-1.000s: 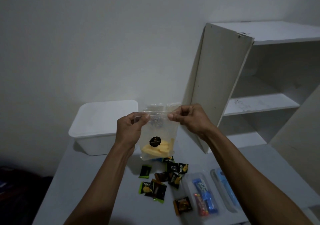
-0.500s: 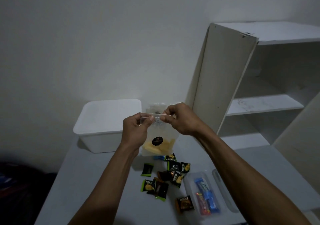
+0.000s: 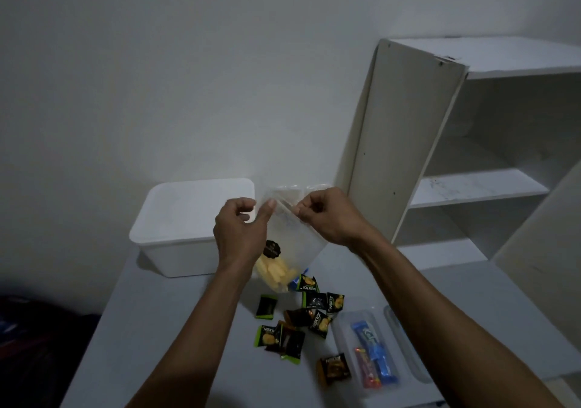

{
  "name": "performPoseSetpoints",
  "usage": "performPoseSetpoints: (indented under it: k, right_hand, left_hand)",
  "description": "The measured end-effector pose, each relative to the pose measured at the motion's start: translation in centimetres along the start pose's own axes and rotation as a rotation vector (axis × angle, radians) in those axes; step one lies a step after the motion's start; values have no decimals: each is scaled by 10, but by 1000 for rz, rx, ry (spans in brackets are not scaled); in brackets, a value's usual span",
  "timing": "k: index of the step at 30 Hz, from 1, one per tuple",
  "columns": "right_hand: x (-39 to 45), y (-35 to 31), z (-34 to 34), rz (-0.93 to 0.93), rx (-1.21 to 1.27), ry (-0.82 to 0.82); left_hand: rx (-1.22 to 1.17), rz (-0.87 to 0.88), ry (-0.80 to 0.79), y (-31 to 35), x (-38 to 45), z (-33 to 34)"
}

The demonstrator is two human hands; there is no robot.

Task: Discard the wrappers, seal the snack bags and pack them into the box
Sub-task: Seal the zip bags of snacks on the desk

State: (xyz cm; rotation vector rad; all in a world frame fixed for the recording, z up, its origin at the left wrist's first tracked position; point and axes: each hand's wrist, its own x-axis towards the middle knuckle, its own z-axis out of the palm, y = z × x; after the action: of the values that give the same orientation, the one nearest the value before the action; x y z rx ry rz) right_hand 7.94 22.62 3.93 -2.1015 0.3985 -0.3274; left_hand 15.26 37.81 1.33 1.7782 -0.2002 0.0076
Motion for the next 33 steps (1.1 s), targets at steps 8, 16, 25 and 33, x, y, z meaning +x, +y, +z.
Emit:
performPoseSetpoints:
  k: [8, 16, 25, 33]
  right_hand:
    - [-8, 1, 23, 41, 34, 43]
    - [-19, 10, 24, 124, 97, -33]
    - [-25, 20, 43, 117, 55, 68]
    - [-38, 23, 52, 83, -32, 127]
  left_hand:
    - [-88, -214, -94, 10, -17, 12]
    - [-136, -255, -64, 7, -7, 9]
    - [-80, -308, -111, -1, -17, 13]
    - [-86, -325, -109, -10, -20, 13]
